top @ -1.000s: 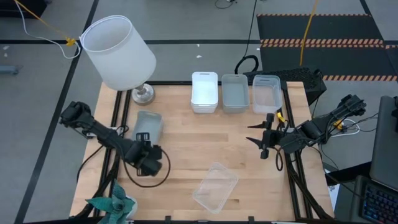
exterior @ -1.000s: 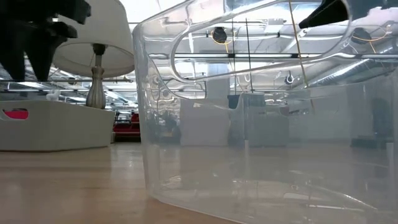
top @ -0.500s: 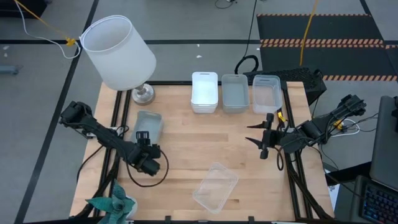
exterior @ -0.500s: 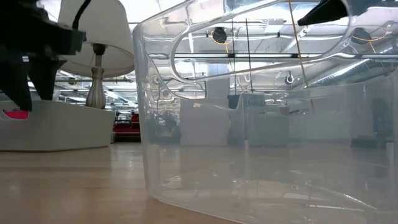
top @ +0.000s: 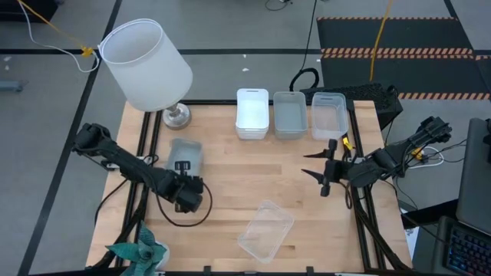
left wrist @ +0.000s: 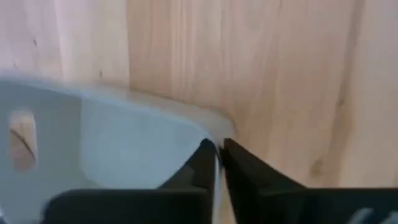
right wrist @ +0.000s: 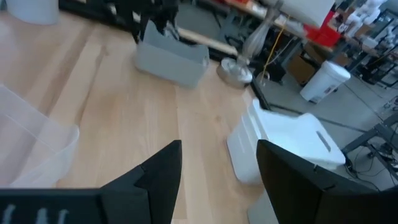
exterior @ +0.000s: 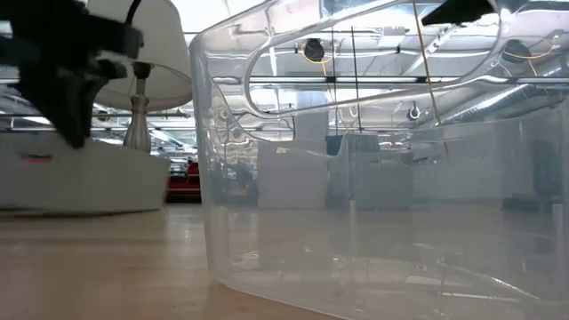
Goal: Stack baskets by color
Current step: Stack the bottom gray bin on top of the top gray bin
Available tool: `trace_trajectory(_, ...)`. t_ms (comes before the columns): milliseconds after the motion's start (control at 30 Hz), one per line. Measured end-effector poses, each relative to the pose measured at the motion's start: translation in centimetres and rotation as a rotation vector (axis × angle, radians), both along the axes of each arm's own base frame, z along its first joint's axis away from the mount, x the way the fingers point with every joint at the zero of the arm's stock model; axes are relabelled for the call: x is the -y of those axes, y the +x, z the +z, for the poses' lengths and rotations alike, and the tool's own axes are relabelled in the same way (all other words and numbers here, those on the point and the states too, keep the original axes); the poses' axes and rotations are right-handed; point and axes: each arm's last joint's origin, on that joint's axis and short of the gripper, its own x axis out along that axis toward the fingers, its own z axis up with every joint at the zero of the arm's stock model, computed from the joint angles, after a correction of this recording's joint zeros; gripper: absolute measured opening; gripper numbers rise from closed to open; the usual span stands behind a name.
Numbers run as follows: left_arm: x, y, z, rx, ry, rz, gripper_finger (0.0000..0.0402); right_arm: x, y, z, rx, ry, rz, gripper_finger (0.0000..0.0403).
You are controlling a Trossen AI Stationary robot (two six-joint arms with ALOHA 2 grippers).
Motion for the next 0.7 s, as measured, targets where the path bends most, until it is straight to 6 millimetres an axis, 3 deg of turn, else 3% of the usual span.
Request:
trace_trajectory(67, -0.1, 0.5, 1.1, 0.029, -0.018, 0.009, 0.0011, -0.1, 0.3, 0.4, 0.041, 0.014, 0.003, 0.0201)
trace_trajectory(300, -0.3, 2.8, 5.3, 0.208, 0.013, 0.0, 0.0006, -1.3, 2.3, 1.6, 0.198, 0.04, 0.02, 0.0201)
trace_trajectory(467, -0.9, 4.4, 8.3, 0.355, 0.063, -0.013, 0.0006, -2.7, 4.8, 1.4, 0.271, 0.012, 0.033, 0.0201)
trace_trajectory(700, -2.4, 7.2, 10.7, 0.561, 0.085, -0.024, 0.0006, -5.1, 9.1, 0.9, 0.308, -0.021, 0.008, 0.0201)
